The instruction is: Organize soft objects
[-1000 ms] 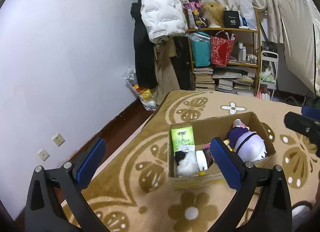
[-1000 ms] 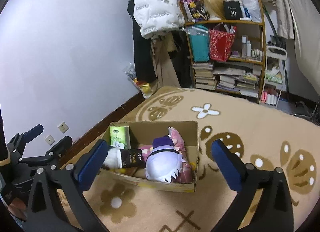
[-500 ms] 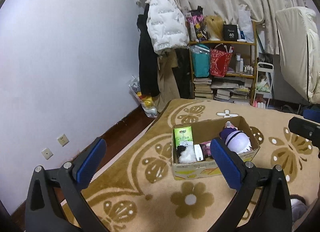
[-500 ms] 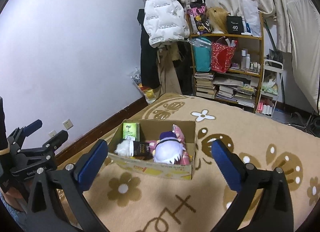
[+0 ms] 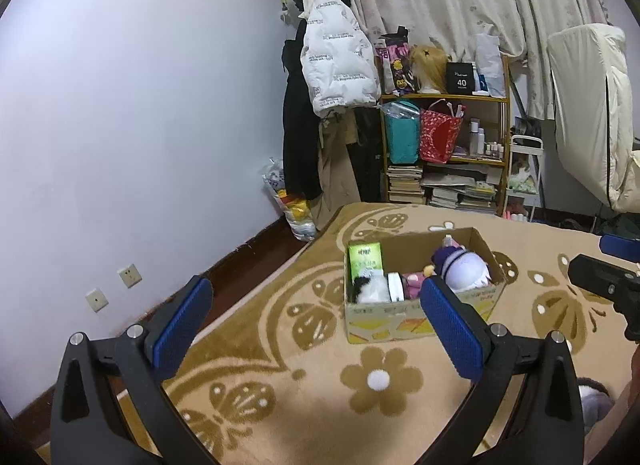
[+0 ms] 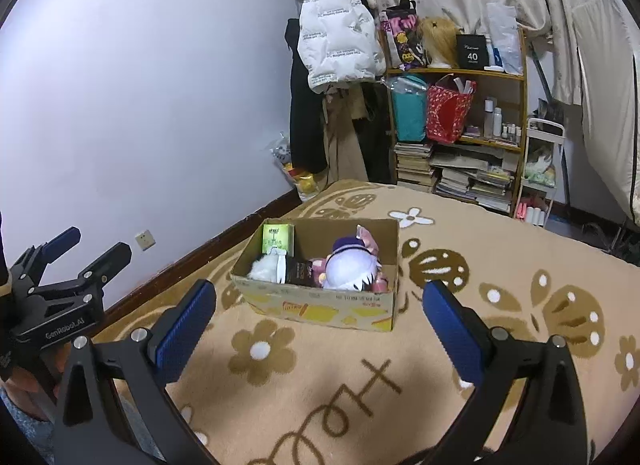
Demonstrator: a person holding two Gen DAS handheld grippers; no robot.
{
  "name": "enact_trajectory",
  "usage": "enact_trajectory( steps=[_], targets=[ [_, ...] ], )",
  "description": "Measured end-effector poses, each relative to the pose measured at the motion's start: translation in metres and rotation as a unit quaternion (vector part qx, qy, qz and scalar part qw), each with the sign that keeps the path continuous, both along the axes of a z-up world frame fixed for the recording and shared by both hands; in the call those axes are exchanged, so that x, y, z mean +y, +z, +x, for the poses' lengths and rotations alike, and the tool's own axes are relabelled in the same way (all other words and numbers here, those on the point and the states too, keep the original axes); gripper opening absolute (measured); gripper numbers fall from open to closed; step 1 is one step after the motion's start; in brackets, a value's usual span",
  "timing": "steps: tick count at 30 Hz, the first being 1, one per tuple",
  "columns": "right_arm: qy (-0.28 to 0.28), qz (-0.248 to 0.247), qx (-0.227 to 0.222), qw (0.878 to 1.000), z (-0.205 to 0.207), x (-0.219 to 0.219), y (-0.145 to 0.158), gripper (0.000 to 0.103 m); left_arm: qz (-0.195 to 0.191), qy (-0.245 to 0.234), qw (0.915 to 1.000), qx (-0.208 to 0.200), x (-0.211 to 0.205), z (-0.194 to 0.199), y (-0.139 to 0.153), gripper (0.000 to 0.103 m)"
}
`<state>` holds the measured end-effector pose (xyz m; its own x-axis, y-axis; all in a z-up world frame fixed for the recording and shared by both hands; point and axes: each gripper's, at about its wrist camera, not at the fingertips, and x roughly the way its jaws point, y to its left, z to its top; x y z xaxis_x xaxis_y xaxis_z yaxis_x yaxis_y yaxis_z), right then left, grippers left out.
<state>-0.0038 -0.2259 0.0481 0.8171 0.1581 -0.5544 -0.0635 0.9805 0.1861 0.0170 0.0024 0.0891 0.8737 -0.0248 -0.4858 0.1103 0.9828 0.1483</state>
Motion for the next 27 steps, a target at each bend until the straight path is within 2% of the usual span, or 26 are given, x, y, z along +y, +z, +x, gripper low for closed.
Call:
enact_trajectory(
  steps=[11,27],
  targets=[
    [-0.006,-0.006,-0.011,1.0,-0.011,0.004,-0.018,0.103,0.003,-0.009,0.9999,-0.005,-0.001,-0.014,-0.016,0.103],
    [-0.008,-0.026,0.01,1.0,-0.009,0.013,-0.042,0.103,0.013,-0.01,0.9998,0.013,-0.003,-0.008,-0.03,0.103]
  ],
)
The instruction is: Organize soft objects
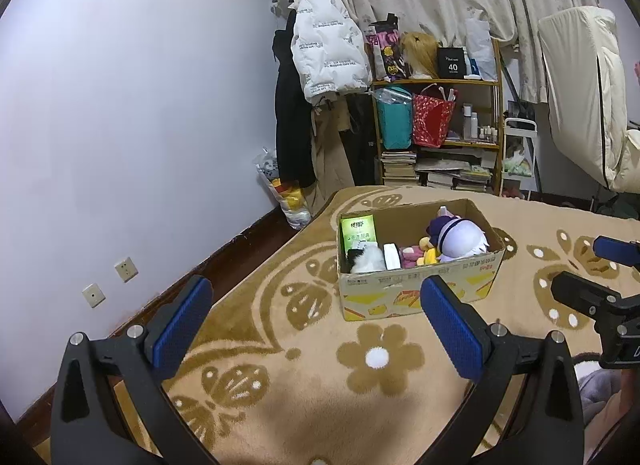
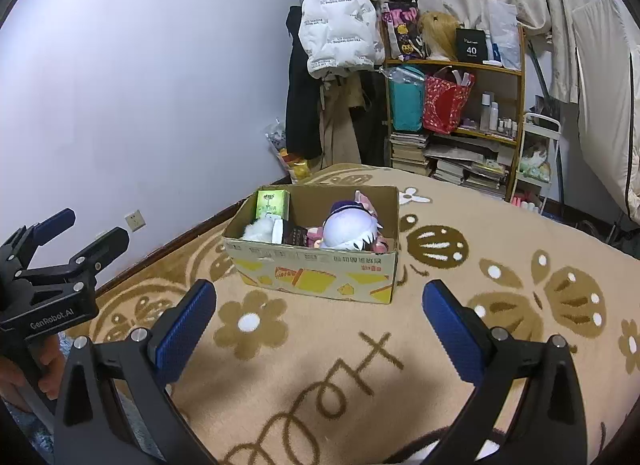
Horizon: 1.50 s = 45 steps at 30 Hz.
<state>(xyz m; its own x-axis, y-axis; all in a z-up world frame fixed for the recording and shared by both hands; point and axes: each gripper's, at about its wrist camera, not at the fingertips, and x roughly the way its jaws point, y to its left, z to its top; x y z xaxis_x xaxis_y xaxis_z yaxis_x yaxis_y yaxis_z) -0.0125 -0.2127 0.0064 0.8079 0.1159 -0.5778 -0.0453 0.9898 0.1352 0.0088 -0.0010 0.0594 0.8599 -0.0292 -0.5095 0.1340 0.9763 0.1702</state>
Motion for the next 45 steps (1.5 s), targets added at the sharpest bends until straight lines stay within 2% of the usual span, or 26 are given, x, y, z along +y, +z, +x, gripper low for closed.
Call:
enact_trajectory(
  steps=[16,45],
  targets=[
    [-0.003,-0.004,0.003,1.0,0.0,0.0,-0.004,0.103,-0.001,0.002,0.9996,0.027,0.0,0.008,-0.011,0.103],
    [-0.003,-0.005,0.006,1.0,-0.002,-0.007,-0.008,0.103,0.005,0.007,0.9997,0.024,-0.001,0.008,-0.015,0.103]
  ],
)
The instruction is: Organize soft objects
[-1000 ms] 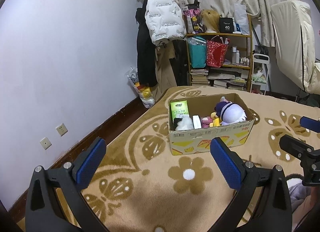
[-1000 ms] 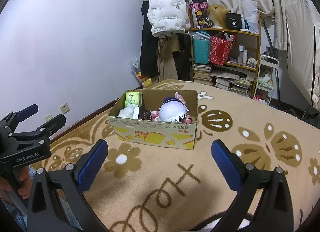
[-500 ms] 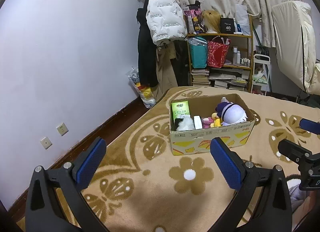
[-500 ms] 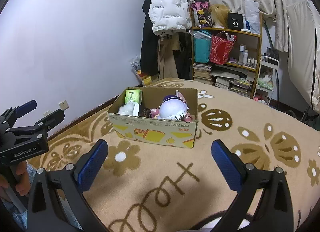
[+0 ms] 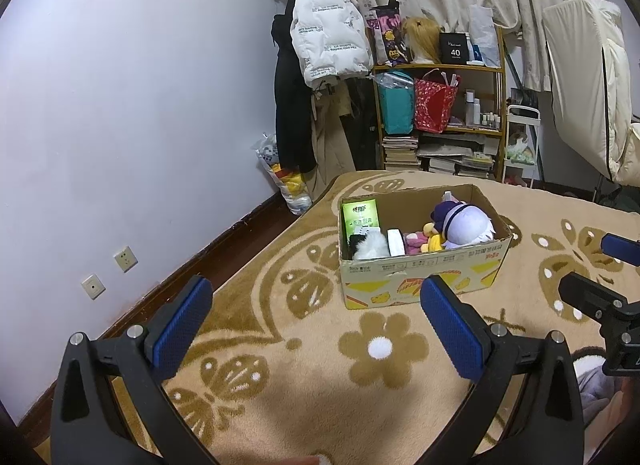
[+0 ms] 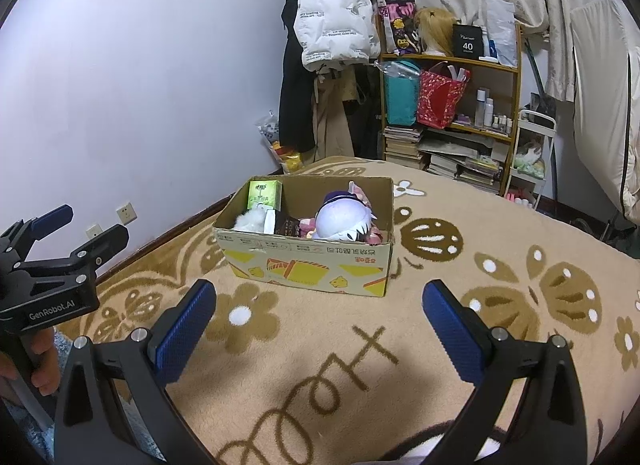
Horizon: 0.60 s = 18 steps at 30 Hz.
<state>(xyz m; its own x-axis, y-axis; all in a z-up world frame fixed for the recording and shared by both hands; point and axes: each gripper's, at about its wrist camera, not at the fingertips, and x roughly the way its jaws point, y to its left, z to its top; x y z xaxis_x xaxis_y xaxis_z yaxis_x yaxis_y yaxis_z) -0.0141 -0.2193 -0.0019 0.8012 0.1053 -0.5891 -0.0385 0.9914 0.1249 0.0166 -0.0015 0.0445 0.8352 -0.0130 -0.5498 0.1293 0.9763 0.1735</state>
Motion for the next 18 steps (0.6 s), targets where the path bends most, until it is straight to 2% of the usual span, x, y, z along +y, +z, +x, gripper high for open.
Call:
enact_trajectory(
  steps=[18],
  targets=[
    [0.0,-0.002,0.0,1.0,-0.0016,-0.0015,0.0,0.103,0.0,-0.003,1.0,0.003,-0.0021,-0.0012,0.0002,0.103]
  ],
)
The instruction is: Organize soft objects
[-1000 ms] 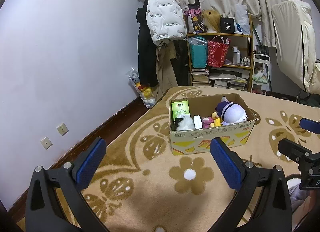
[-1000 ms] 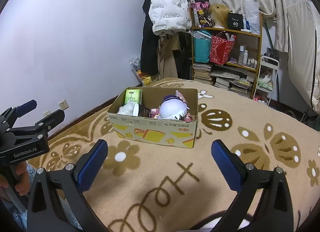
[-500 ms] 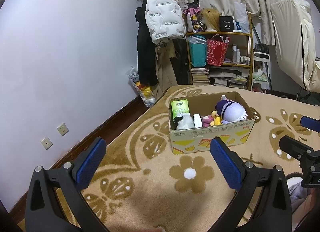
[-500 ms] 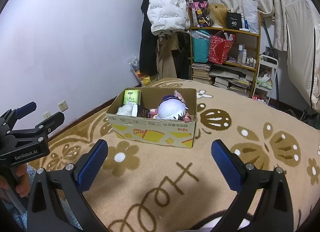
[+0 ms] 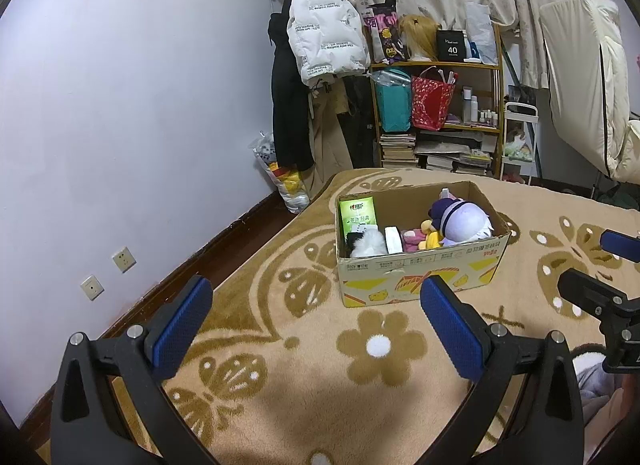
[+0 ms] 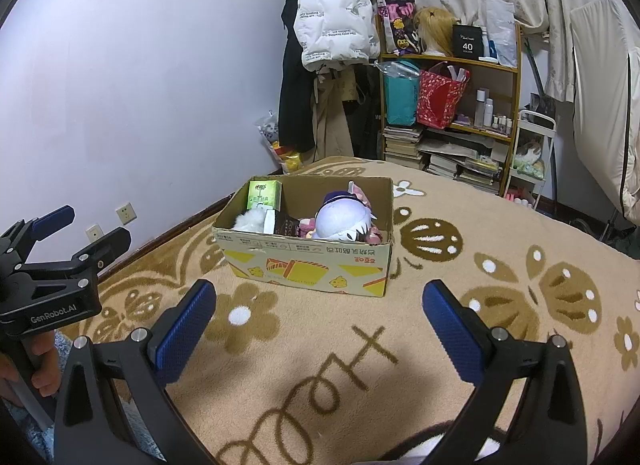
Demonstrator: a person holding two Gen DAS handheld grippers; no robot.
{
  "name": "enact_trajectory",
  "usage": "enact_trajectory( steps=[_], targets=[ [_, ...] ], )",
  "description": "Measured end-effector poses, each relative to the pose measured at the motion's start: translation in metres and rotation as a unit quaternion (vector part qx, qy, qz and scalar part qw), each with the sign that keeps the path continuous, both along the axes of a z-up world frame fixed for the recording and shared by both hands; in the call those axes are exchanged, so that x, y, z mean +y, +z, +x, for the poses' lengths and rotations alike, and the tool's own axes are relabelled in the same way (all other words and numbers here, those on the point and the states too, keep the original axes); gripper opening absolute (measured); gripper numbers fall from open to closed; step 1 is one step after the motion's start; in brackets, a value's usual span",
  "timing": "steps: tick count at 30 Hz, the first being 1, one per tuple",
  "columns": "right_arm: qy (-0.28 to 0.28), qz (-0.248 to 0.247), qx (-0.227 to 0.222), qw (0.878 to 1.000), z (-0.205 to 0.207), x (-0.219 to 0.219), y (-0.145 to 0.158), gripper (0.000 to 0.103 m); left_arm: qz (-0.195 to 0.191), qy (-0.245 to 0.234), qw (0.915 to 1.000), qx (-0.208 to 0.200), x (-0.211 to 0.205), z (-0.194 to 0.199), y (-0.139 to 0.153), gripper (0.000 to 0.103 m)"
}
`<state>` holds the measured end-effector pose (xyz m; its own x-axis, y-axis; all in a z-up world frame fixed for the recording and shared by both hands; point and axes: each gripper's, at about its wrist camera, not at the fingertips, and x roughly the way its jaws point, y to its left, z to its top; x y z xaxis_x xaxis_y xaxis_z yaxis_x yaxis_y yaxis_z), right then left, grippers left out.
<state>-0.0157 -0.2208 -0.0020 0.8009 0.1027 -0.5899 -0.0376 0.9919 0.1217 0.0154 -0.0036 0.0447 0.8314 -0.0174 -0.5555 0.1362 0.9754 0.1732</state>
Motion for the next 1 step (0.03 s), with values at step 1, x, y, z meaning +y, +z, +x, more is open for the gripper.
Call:
enact_trajectory(
  steps=[1],
  targets=[
    [0.0,0.001,0.0,1.0,-0.0006,-0.001,-0.0002,0.103,0.0,0.0,1.0,0.0,-0.0001,-0.0001,0.0,0.103]
  ],
)
